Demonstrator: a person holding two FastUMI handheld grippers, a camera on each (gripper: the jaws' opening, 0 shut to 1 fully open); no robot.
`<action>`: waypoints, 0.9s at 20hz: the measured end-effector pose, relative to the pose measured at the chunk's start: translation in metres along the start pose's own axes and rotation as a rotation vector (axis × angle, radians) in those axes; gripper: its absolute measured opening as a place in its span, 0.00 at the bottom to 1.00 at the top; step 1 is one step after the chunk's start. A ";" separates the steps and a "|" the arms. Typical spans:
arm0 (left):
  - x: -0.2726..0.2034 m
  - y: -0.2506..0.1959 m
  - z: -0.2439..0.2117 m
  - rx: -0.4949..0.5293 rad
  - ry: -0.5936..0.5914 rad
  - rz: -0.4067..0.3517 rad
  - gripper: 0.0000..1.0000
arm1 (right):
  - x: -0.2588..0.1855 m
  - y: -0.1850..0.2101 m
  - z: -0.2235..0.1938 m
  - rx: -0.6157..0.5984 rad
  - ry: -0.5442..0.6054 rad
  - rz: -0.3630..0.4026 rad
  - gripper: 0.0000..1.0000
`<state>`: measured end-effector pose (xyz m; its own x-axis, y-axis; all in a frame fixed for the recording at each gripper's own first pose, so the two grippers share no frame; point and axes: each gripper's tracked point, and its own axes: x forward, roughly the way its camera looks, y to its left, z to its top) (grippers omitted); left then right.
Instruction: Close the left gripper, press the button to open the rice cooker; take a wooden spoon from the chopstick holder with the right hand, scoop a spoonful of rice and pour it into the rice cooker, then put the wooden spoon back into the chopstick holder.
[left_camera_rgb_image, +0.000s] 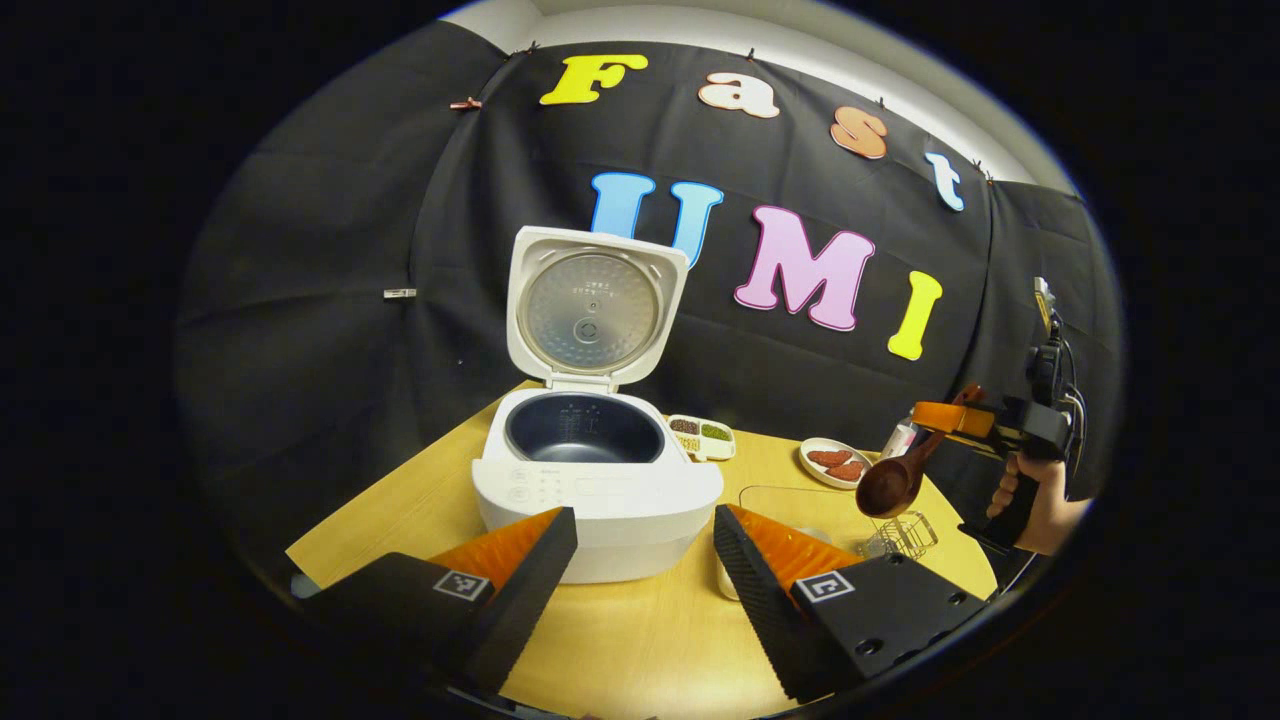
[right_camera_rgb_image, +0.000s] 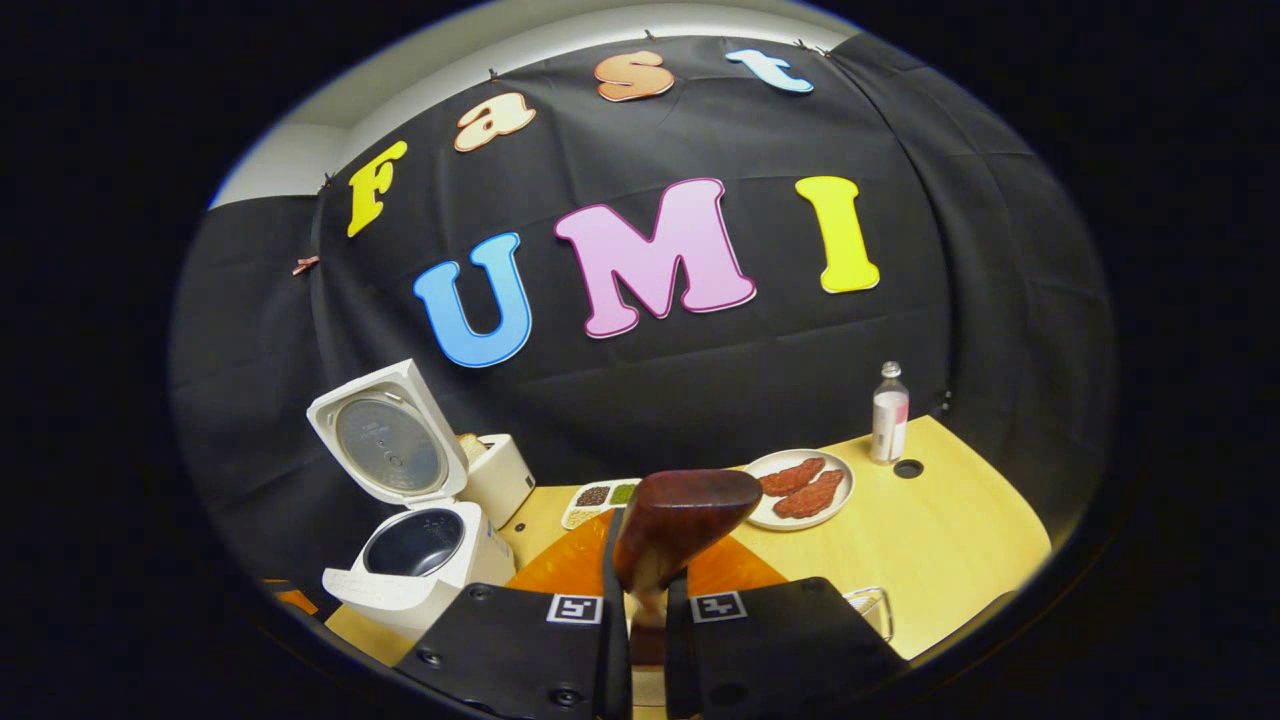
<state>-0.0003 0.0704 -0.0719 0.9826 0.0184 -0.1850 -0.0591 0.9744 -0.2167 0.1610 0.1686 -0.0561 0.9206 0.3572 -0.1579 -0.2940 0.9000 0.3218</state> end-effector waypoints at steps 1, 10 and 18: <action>-0.002 0.005 -0.001 -0.001 0.005 -0.010 0.95 | 0.005 0.002 -0.010 -0.012 0.010 -0.009 0.17; 0.007 0.042 -0.058 -0.014 0.088 -0.080 0.95 | 0.013 -0.007 -0.082 -0.229 -0.009 -0.084 0.17; 0.002 0.053 -0.084 -0.119 0.126 -0.079 0.95 | 0.001 0.023 -0.127 -0.062 0.068 -0.087 0.17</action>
<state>-0.0167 0.1034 -0.1640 0.9555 -0.0928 -0.2801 -0.0101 0.9384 -0.3455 0.1227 0.2211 -0.1677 0.9244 0.2915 -0.2462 -0.2313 0.9413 0.2459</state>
